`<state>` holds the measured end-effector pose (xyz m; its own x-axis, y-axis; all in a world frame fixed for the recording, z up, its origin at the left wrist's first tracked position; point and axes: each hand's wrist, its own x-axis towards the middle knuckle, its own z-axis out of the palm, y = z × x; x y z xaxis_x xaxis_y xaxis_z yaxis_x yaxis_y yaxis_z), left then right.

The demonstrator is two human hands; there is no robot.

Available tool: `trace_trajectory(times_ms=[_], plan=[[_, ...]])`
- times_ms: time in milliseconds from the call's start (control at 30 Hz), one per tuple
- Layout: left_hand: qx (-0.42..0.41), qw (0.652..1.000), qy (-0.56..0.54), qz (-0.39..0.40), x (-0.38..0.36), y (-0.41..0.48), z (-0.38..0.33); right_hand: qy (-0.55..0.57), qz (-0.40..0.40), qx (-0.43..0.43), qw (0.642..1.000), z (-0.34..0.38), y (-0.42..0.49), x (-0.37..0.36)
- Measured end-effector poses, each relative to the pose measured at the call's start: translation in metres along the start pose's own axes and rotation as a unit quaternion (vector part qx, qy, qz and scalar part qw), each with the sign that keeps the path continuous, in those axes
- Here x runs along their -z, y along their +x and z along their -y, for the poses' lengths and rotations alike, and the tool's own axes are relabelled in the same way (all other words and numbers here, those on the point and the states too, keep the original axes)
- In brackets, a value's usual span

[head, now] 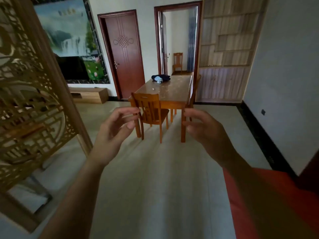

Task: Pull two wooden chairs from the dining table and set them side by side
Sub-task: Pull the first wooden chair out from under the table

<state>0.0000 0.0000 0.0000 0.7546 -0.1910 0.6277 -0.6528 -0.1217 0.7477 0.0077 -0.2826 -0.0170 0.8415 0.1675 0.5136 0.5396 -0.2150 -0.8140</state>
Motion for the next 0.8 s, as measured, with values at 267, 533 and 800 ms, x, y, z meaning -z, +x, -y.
trace_trajectory(times_ms=[267,533,800], plan=[[0.044,0.998,0.014,-0.030,0.013,0.072,0.108,0.022,0.034,-0.019,0.999,-0.092,0.110,-0.020],[0.046,0.997,0.043,-0.043,0.059,0.190,0.242,0.014,0.050,-0.014,0.999,-0.186,0.265,-0.059],[0.013,1.000,0.009,-0.008,0.065,0.331,0.352,0.009,0.021,-0.023,0.999,-0.261,0.399,-0.062]])
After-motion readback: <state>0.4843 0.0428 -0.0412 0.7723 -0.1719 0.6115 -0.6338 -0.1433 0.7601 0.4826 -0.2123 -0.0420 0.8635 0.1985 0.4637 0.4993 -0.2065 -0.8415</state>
